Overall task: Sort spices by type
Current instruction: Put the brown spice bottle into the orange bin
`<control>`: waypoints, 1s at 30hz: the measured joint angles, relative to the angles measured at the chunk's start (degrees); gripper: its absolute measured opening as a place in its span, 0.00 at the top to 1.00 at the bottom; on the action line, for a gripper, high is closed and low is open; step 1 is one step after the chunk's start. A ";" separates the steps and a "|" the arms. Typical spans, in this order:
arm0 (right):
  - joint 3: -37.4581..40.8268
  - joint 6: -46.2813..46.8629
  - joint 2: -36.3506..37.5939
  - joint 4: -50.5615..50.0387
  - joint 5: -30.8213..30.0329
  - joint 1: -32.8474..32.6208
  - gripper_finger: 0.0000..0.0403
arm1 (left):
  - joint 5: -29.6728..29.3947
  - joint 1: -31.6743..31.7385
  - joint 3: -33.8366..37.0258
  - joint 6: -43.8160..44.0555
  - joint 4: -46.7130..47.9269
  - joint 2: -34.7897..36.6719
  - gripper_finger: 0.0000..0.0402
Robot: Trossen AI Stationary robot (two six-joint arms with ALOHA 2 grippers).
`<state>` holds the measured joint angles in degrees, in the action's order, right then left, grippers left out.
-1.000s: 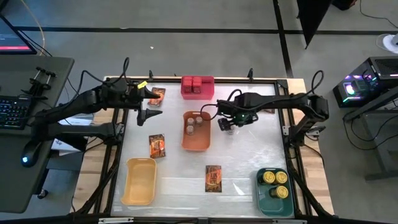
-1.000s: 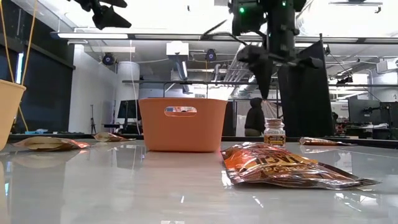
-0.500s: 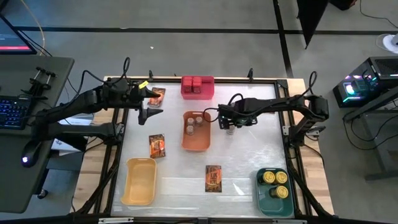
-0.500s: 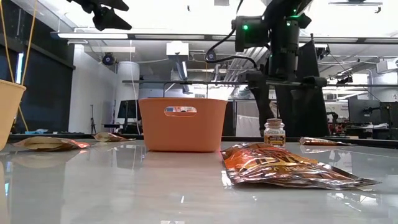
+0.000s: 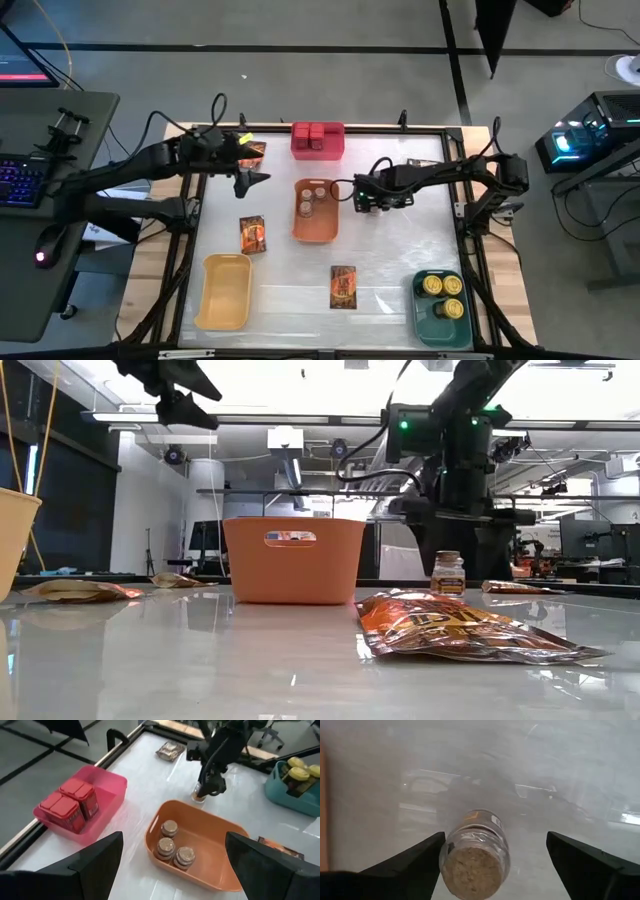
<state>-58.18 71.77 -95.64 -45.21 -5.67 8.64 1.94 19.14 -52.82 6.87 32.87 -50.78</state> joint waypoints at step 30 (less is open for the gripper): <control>0.92 -1.27 0.04 1.37 -0.82 -0.04 0.56 | -0.05 -0.04 0.00 2.03 -0.19 -2.63 0.16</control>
<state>-57.25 70.50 -95.59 -43.84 -6.49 8.60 1.89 19.09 -52.82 8.91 32.69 -53.41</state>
